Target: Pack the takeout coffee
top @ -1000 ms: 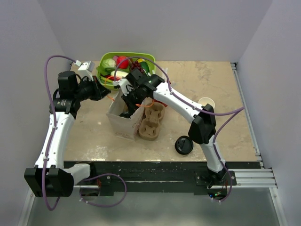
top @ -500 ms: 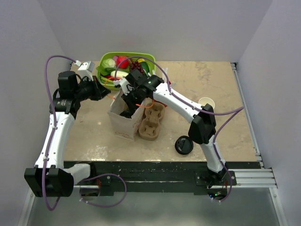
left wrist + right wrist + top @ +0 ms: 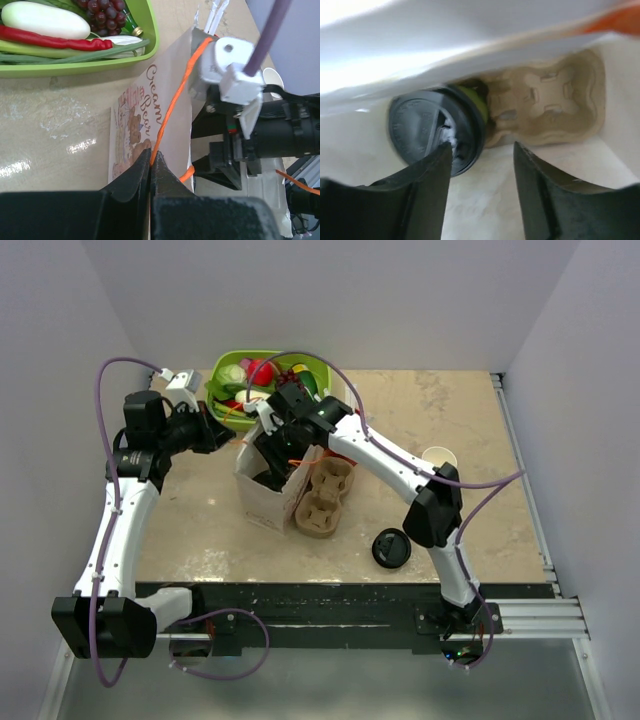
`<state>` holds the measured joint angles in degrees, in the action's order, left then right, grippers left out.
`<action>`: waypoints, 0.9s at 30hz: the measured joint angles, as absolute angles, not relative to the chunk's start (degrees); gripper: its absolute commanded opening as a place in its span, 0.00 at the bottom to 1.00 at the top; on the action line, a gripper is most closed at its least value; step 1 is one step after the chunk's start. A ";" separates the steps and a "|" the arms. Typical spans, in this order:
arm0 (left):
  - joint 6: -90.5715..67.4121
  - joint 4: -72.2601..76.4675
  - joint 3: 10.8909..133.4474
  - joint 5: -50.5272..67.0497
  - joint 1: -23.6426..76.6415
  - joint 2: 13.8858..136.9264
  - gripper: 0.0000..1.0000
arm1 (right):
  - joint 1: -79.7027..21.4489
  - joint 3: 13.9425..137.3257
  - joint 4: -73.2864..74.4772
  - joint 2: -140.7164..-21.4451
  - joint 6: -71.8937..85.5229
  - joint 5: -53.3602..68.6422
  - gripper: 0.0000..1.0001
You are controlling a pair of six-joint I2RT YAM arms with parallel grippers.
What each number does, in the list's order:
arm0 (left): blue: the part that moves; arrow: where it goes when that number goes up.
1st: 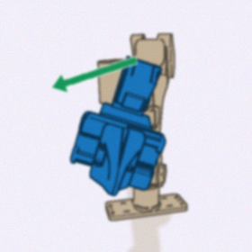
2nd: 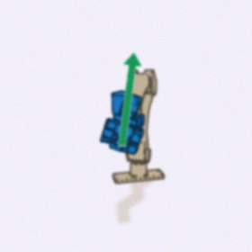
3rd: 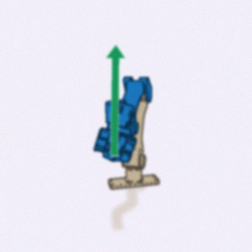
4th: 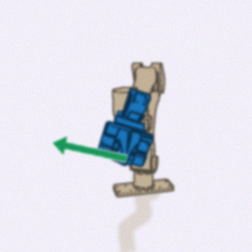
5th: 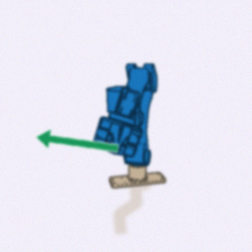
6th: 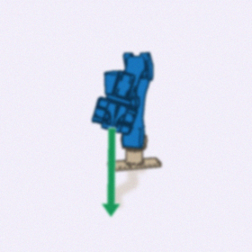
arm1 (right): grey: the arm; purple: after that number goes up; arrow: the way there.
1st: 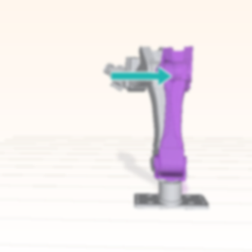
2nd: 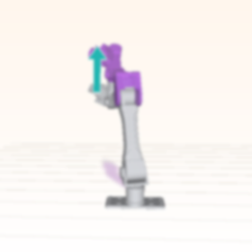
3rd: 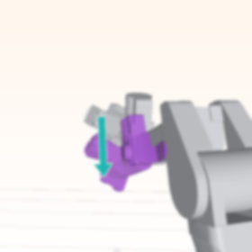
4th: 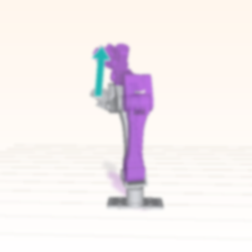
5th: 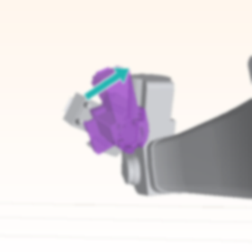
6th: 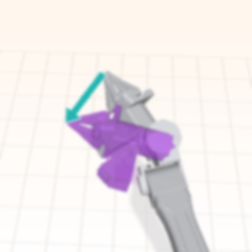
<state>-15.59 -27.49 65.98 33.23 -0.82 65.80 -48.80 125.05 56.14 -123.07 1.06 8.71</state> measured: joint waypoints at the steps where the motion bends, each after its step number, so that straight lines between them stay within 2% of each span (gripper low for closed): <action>1: -15.59 -27.49 65.98 33.21 -0.73 65.80 0.00 | -48.80 125.05 56.12 -122.43 1.39 8.43 0.61; 3: -15.59 -27.44 65.98 33.21 -0.67 65.80 0.00 | -48.80 125.05 56.10 -120.88 2.04 7.99 0.69; 6: -15.59 -27.57 65.98 32.67 -0.69 65.78 0.00 | -48.64 125.21 54.92 -118.08 3.16 6.02 0.73; 13: -15.59 -27.97 65.98 32.32 -0.69 65.78 0.00 | -48.23 127.55 50.98 -111.11 4.60 3.70 0.75; 17: -15.62 -27.97 65.98 32.18 -0.69 65.78 0.00 | -48.25 128.44 49.12 -108.90 5.34 1.98 0.80; 23: -15.68 -27.99 65.98 31.24 -0.69 65.78 0.00 | -46.17 123.24 45.01 -102.06 8.62 -3.70 0.77; 27: -15.92 -28.03 65.98 30.17 -0.69 65.78 0.06 | -37.17 116.38 42.76 -96.53 11.79 -3.51 0.75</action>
